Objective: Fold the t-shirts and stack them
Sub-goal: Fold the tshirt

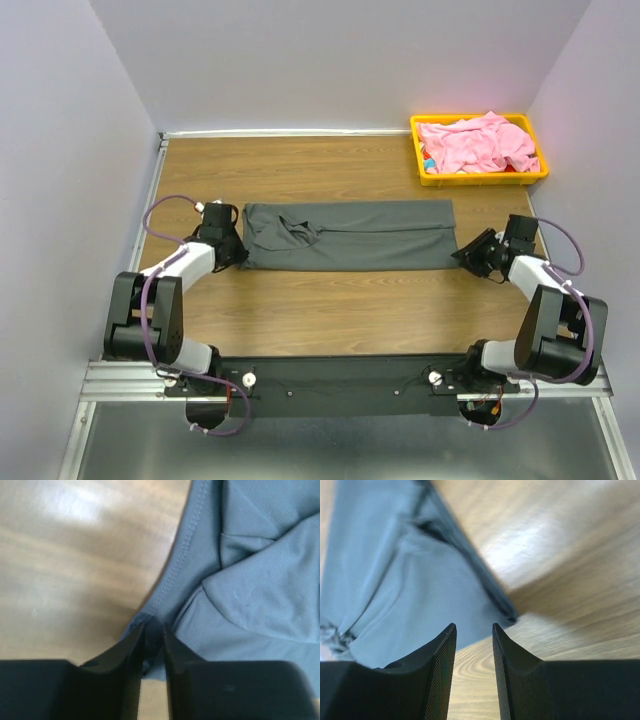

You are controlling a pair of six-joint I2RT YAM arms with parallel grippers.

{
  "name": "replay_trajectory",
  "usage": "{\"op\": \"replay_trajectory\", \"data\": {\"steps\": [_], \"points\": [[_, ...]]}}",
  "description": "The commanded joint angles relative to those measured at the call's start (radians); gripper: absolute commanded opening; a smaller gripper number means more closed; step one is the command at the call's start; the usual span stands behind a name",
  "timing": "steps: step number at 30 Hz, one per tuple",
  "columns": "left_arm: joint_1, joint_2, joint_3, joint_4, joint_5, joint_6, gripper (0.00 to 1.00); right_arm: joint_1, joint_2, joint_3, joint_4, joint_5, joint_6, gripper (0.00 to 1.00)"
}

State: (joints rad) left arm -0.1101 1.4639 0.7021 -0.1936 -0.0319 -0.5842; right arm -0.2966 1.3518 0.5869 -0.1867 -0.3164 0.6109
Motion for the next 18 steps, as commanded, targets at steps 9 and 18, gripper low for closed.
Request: {"op": "replay_trajectory", "data": {"steps": [9,18], "points": [[0.004,-0.149,0.114,-0.029,0.084,0.055,0.36,0.109,0.030,0.215,0.016,-0.211,-0.050,0.41],[0.004,-0.134,0.085,0.019,0.135,0.089,0.36,0.122,0.266,0.263,0.112,-0.124,-0.039,0.33]]}}
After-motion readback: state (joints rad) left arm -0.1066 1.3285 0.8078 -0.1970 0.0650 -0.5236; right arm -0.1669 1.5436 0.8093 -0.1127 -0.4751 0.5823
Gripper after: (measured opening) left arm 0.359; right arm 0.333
